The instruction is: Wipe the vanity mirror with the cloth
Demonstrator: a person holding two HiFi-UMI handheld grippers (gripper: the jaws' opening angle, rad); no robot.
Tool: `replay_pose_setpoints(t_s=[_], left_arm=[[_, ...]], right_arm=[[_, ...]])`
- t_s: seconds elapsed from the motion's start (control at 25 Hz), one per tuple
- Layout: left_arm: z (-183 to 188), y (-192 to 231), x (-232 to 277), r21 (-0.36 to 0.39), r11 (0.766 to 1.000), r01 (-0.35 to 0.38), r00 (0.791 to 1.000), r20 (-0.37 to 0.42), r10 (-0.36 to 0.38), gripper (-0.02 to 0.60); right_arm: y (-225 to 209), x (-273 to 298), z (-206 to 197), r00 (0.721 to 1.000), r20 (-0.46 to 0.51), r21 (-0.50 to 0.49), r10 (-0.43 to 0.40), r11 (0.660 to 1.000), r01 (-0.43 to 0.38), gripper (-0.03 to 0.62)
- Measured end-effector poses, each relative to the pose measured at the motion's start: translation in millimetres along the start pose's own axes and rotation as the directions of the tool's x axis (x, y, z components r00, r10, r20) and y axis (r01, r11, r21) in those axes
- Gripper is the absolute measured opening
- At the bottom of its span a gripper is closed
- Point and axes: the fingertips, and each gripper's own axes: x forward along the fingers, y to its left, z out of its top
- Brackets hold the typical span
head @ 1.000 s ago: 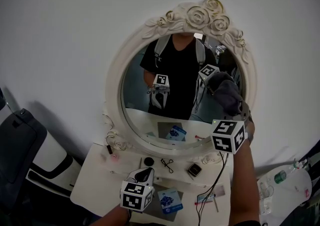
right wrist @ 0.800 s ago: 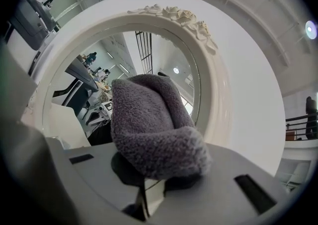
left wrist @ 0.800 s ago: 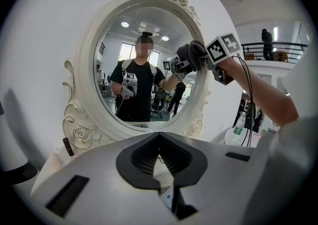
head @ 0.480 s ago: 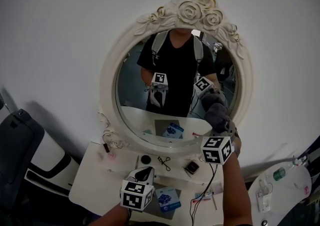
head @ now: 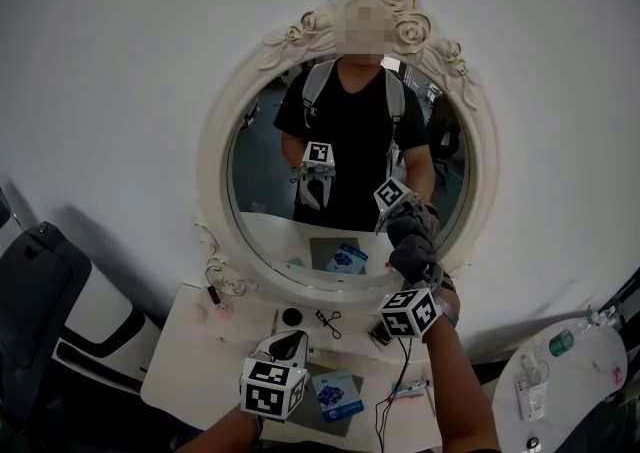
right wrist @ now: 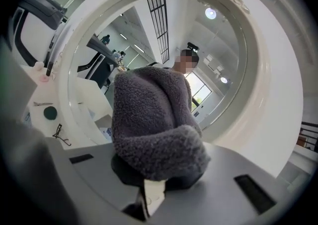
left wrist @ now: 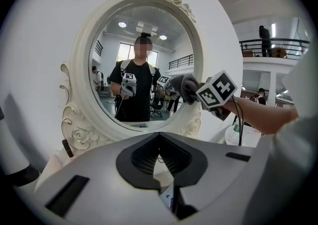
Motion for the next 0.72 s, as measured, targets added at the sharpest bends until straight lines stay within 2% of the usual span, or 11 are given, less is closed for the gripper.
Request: replay_pose_setpoints(t_s=[0.2,0.32,0.4,0.52,0.64,0.72], left_arm=[[1.7,-0.1,-6.0,0.006,1.0,-0.012,1.0,0.009,0.012,0.003],[3.2,0.2,-11.3,0.007,1.0,-0.021,1.0,0.016,0.02,0.003],[3.1,2.1,-15.8,0.003,1.0,-0.031,0.999,0.022,0.031,0.003],[2.0,4.9,-20.6,0.004,0.999,-0.04,0.999,0.025,0.04,0.003],[4.0,6.7,-23.7,0.0,0.999,-0.047,0.998,0.034,0.047,0.003],[4.0,7.7,-26.3,-0.003,0.999,-0.052,0.998,0.038,0.052,0.003]], right_arm=[[34.1,8.4,-15.9,0.997,-0.038,-0.029,0.061,0.998,-0.062,0.035],[43.6,7.4,-19.8,0.988,-0.063,0.033,0.141,0.99,-0.139,0.035],[37.0,-3.4,-7.8,0.987,-0.032,0.081,0.156,0.985,-0.153,0.037],[-1.4,-37.5,49.9,0.988,0.139,0.076,0.071,0.994,-0.083,0.035],[-54.0,-74.0,131.1,0.95,0.313,0.036,-0.011,0.999,-0.001,0.037],[-92.9,-92.5,180.1,0.917,0.392,0.012,-0.069,0.997,0.07,0.037]])
